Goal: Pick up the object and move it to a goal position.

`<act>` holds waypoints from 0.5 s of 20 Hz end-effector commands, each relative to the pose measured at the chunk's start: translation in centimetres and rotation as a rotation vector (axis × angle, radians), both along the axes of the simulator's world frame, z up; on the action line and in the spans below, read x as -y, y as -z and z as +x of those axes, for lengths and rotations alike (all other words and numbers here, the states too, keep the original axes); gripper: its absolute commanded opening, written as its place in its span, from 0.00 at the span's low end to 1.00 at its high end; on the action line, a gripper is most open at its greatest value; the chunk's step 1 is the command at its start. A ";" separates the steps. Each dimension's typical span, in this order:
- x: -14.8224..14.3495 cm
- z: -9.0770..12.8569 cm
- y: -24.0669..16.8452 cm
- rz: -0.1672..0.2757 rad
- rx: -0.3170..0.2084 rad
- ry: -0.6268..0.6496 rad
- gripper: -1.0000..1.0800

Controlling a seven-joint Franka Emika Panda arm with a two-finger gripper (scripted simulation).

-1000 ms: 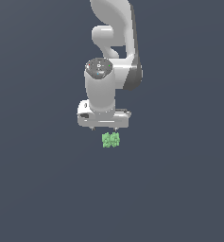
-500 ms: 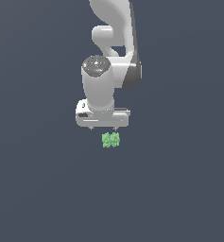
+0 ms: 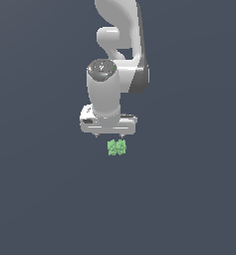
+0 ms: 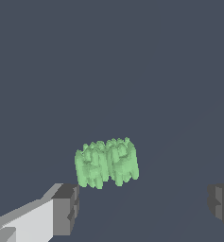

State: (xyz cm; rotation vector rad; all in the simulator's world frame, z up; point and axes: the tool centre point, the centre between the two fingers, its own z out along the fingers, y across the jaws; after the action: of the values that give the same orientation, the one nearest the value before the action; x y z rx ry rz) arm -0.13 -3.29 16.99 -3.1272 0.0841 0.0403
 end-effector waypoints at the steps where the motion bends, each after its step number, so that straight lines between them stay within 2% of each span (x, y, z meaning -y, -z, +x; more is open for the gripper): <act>1: -0.1 0.0 0.1 0.000 0.000 0.023 0.96; 10: -0.5 -0.2 0.9 -0.002 -0.001 0.173 0.96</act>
State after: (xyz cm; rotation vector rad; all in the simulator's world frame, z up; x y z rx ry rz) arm -0.28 -2.88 16.25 -3.1133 0.3059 0.0400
